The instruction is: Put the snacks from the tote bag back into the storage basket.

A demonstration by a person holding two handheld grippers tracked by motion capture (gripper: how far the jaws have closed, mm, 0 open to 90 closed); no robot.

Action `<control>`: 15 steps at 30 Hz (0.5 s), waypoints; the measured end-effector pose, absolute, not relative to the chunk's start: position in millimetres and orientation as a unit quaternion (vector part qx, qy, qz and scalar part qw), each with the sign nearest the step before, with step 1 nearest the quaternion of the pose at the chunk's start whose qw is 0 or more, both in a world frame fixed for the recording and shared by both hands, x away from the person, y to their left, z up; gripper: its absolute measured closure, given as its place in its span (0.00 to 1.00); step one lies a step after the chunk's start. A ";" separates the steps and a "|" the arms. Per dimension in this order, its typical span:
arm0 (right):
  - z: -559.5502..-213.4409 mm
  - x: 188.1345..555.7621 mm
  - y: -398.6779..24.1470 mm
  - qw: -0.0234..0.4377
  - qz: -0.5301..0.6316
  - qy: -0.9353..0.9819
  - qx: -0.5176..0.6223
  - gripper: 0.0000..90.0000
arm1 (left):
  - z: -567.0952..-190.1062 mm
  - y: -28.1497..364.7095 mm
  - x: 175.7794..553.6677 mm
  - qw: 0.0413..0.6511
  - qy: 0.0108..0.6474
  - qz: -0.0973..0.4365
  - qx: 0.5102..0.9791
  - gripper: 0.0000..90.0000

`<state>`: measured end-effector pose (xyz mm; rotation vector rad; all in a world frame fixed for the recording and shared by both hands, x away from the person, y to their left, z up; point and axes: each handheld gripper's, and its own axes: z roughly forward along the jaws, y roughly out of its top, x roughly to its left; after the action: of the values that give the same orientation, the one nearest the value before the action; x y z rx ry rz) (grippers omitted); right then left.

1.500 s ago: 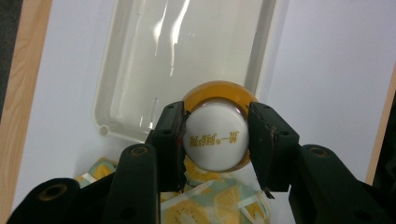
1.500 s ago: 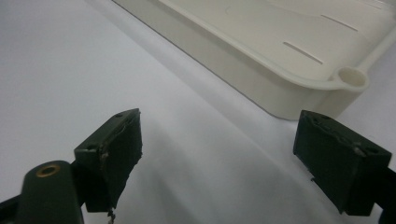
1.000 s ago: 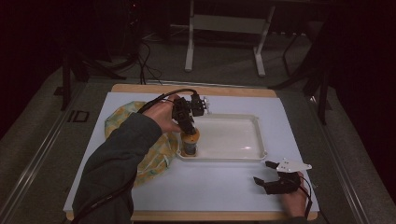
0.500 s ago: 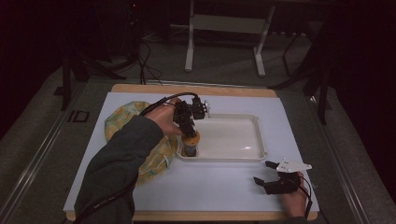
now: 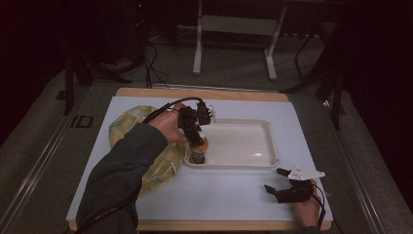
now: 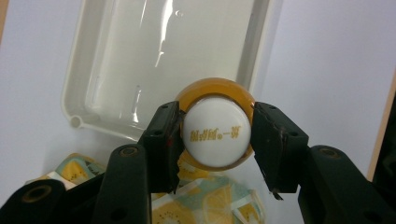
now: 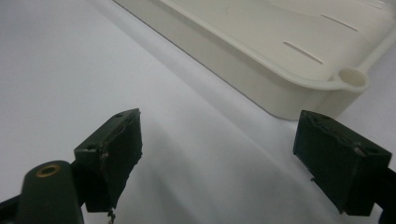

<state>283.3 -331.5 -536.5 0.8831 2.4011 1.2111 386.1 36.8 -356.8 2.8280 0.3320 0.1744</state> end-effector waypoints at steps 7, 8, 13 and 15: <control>-536.5 283.2 -331.5 0.156 0.422 0.838 0.308 0.17 | -345.5 48.9 384.0 0.180 0.129 0.063 0.973 0.56; -536.6 283.2 -331.5 0.156 0.422 0.838 0.308 0.17 | -344.2 50.3 383.7 0.184 0.129 0.064 0.972 0.56; -536.6 283.2 -331.5 0.155 0.423 0.838 0.309 0.17 | -334.1 60.2 379.6 0.204 0.128 0.075 0.968 0.57; -536.6 283.2 -331.5 0.156 0.422 0.838 0.309 0.17 | -331.0 63.9 377.3 0.212 0.131 0.079 0.965 0.57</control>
<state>283.2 -331.5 -536.6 0.8836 2.4002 1.2090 377.3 63.9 -331.0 2.6810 0.3636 0.2206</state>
